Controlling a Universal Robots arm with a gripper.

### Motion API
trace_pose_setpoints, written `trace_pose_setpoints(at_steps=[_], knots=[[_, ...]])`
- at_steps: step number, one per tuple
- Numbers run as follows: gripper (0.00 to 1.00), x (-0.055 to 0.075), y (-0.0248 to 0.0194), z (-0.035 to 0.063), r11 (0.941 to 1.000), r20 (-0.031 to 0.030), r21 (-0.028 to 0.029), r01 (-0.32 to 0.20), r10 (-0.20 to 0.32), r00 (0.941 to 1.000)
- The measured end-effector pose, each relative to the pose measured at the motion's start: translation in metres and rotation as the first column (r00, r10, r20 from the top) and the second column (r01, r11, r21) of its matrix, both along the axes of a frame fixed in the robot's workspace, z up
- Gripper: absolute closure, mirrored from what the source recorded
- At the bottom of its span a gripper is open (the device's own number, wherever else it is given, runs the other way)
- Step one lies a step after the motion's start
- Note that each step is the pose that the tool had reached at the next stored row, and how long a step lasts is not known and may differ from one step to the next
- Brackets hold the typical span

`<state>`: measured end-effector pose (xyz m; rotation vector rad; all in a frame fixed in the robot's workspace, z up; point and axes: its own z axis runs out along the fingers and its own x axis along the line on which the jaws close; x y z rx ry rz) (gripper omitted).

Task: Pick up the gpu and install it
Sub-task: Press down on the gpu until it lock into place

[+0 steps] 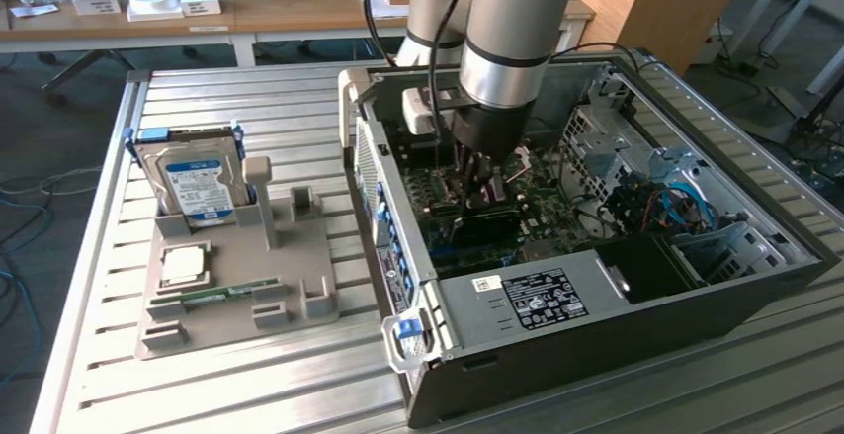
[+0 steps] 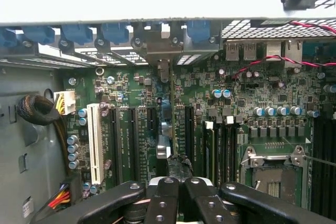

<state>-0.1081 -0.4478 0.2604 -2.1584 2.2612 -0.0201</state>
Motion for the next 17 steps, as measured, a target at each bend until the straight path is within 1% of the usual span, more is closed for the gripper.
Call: trace_pose_setpoints(at_steps=[17], knots=[[0.89, -0.0008, 0.0000, -0.0007, 1.0000, 0.0003, 0.0003, 0.000, 0.000, 1.0000]])
